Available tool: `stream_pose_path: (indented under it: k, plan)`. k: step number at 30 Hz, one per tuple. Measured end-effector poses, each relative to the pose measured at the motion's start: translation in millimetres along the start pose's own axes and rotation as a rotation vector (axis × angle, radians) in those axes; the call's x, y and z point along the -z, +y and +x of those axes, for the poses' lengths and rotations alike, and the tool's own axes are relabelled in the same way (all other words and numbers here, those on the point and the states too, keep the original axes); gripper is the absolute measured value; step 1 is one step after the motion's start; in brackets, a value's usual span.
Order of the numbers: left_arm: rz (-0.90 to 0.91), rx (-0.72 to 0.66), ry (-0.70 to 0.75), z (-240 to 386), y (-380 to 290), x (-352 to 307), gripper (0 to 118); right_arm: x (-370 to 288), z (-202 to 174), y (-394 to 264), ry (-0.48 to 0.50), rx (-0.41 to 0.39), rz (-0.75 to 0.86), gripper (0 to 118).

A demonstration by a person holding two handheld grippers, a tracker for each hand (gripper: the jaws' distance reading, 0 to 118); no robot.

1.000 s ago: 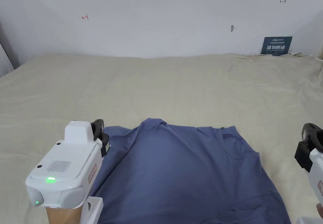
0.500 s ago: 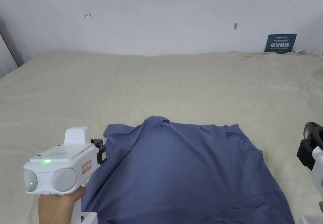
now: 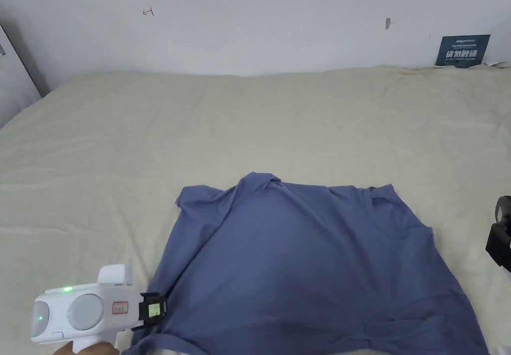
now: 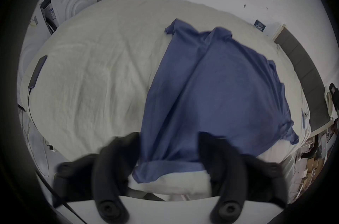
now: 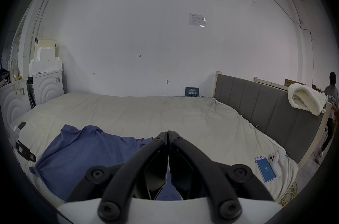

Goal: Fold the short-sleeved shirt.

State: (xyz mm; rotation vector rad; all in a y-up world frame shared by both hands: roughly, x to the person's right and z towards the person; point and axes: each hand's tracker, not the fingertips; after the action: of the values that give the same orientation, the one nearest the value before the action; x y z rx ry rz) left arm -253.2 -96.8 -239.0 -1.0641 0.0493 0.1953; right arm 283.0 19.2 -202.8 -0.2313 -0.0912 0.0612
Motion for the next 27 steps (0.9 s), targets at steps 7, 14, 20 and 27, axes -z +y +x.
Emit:
stream_pose_path:
  k: [7,14,20,27]
  plan:
    - [-0.029,0.011,0.043,-8.2,-19.0,8.4,96,4.1,-0.8,-7.4,0.007,-0.008,-0.032,0]
    - [-0.1,0.012,0.044,-8.7,-30.7,25.2,39,4.9,-0.6,-16.1,0.011,-0.003,-0.064,0]
    - [-0.12,-0.002,0.025,2.1,-35.5,33.6,10,2.9,3.3,-21.0,0.006,0.003,-0.086,0]
    - [-0.076,0.0,-0.009,4.8,-31.7,15.7,6,8.5,16.4,-40.2,0.014,0.04,-0.244,0]
